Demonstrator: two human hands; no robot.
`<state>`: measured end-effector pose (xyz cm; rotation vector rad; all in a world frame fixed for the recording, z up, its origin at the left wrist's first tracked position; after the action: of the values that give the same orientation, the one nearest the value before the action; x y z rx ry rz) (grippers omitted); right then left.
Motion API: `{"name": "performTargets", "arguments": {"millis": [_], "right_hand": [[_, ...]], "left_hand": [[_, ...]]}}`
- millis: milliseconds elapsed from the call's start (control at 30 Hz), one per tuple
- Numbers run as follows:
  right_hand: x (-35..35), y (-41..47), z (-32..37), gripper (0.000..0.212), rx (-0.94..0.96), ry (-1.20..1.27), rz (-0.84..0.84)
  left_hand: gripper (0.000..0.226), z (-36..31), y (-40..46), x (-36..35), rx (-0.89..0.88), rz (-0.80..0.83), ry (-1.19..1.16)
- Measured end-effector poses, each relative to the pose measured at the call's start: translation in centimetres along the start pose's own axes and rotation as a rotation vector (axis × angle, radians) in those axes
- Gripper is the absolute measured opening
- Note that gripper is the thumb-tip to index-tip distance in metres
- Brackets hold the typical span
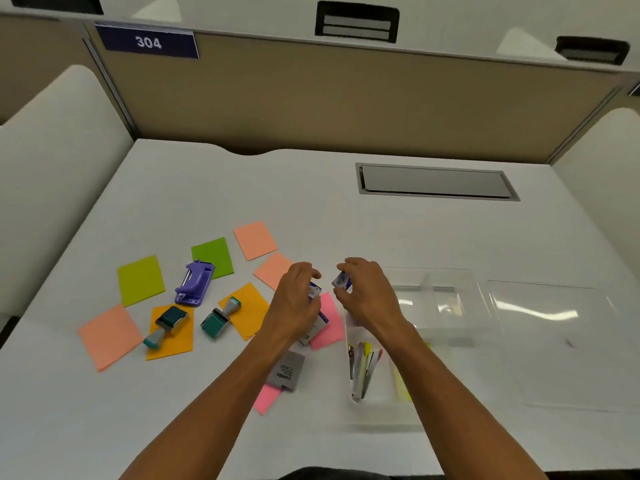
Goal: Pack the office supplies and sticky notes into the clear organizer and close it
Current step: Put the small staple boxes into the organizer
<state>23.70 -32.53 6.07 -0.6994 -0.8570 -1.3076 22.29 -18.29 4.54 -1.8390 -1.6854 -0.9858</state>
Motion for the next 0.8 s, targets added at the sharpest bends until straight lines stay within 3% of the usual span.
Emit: {"name": "performTargets", "arguments": {"millis": [333, 600, 800], "right_hand": [[2.3, -3.5, -6.4, 0.051, -0.062, 0.103, 0.045], [2.7, -3.9, -7.3, 0.041, -0.028, 0.074, 0.042], [2.6, -3.9, -7.9, 0.086, -0.062, 0.086, 0.172]], "left_hand": [[0.036, -7.2, 0.1, -3.8, -0.112, 0.085, -0.104], [0.034, -9.1, 0.4, -7.0, -0.096, 0.200, -0.112], [0.039, -8.1, 0.7, -7.9, -0.018, 0.210, -0.097]]}}
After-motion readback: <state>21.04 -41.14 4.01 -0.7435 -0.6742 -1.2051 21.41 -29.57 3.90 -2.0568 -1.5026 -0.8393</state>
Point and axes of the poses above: each hand's wrist, its own y-axis towards the middle knuckle, its own x-axis out of the back of the hand, z = x × y, the point moved 8 cm from there along y, towards the middle knuckle, and after that the axes turned 4 degrees about y, right-handed, at the moved point
